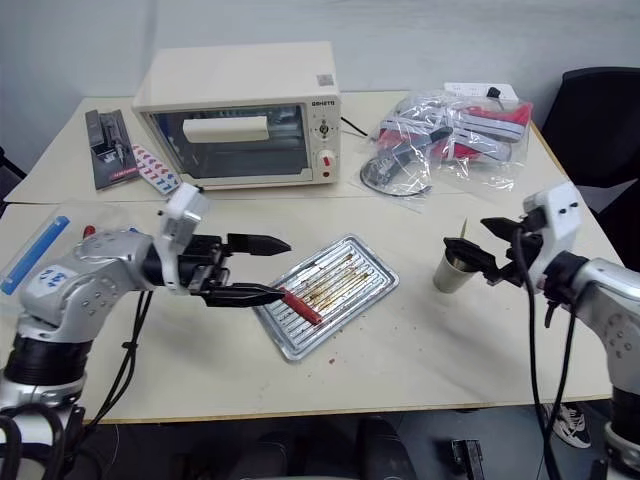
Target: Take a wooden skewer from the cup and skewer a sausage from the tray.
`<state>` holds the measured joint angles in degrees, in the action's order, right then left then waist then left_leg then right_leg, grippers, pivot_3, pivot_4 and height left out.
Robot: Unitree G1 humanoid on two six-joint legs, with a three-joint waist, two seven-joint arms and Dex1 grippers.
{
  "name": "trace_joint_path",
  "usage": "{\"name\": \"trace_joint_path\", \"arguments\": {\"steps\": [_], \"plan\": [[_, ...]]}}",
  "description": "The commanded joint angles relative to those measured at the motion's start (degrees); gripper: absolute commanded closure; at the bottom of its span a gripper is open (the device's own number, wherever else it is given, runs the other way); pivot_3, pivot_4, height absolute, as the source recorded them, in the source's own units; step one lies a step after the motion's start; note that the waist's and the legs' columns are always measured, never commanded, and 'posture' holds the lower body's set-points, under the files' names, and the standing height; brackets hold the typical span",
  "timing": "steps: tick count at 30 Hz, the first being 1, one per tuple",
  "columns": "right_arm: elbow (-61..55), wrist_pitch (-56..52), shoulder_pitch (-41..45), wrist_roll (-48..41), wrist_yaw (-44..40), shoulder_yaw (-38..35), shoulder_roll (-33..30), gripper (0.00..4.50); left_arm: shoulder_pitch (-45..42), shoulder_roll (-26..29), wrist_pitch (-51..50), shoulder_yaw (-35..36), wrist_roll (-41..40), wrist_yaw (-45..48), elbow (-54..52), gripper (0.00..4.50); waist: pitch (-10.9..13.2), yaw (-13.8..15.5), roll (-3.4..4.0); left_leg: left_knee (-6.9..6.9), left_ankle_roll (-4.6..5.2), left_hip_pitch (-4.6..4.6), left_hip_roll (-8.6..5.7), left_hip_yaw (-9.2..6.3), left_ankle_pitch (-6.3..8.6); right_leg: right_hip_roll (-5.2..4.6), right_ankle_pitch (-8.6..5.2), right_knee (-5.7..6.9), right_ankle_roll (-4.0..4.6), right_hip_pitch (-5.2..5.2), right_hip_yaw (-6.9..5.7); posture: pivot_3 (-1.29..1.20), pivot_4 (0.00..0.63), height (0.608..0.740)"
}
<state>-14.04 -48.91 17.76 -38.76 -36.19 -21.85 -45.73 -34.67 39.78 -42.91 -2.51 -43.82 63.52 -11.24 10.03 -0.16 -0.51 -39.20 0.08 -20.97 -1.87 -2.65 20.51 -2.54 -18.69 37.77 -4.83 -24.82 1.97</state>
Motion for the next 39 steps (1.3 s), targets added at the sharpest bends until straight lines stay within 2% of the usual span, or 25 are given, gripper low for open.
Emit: {"name": "trace_joint_path", "arguments": {"steps": [1,4,7,20,24,28,33,39], "plan": [[0.26,0.21,2.18,1.06,2.56,0.94,1.09,0.00,-3.08,-1.62,1.57,-1.38,1.76,1.17,1.18,0.01,0.00,0.01,0.00,-0.03,-0.02,-0.10,0.00,0.00,-0.02,0.00,0.00,0.01,0.00,-0.12,0.00,0.00,0.150,0.740],[1.61,-0.22,3.62,1.73,4.44,1.59,2.29,0.00,-4.53,-3.00,1.84,-2.04,2.61,1.43,2.07,0.01,0.00,0.04,0.00,-0.06,-0.03,-0.25,-0.01,0.02,-0.04,0.00,0.00,0.06,0.00,-0.29,0.02,0.00,0.150,0.740],[2.19,-0.25,3.91,1.87,5.07,1.66,2.80,0.54,-5.18,-3.79,2.37,-2.46,3.48,1.78,2.73,0.00,0.00,0.03,0.00,-0.07,-0.03,-0.27,-0.02,0.03,-0.05,0.00,0.00,0.07,0.00,-0.33,0.03,0.00,0.150,0.740],[-1.51,-1.96,2.32,-1.12,6.66,-0.22,4.29,3.97,-4.21,-4.07,3.51,-2.51,5.57,3.10,2.85,0.00,0.00,0.06,0.00,-0.08,-0.03,-0.29,-0.02,0.02,-0.06,0.00,0.00,0.09,0.00,-0.35,0.04,0.00,0.150,0.740],[-1.95,-2.38,2.53,-1.92,7.69,-0.87,4.57,3.97,-4.01,-4.27,3.60,-2.43,6.00,3.11,2.93,0.00,0.00,0.07,0.00,-0.09,-0.03,-0.29,-0.02,0.02,-0.06,0.00,0.00,0.10,0.00,-0.35,0.04,0.00,0.150,0.740],[-2.64,-2.65,2.36,-2.67,8.33,-1.48,4.71,4.48,-3.80,-4.22,3.77,-2.42,6.24,3.09,2.87,0.00,0.00,0.06,0.00,-0.09,-0.03,-0.29,-0.02,0.02,-0.06,0.00,0.00,0.11,0.00,-0.35,0.04,0.00,0.150,0.740],[-3.32,-3.64,3.26,-3.43,10.16,-2.46,4.29,4.48,-3.53,-3.99,4.03,-2.37,6.57,3.11,2.97,0.00,0.00,0.06,0.00,-0.09,-0.03,-0.29,-0.02,0.02,-0.06,0.00,0.00,0.13,0.00,-0.35,0.04,0.00,0.150,0.740],[-6.37,-9.00,8.21,-7.29,14.37,-6.48,1.84,4.48,-0.87,-3.51,4.37,-0.36,6.98,0.70,2.25,0.00,-0.01,0.00,0.01,-0.09,-0.03,-0.29,-0.02,0.03,-0.06,0.00,0.00,0.14,0.00,-0.36,0.05,0.00,0.150,0.740]]}}
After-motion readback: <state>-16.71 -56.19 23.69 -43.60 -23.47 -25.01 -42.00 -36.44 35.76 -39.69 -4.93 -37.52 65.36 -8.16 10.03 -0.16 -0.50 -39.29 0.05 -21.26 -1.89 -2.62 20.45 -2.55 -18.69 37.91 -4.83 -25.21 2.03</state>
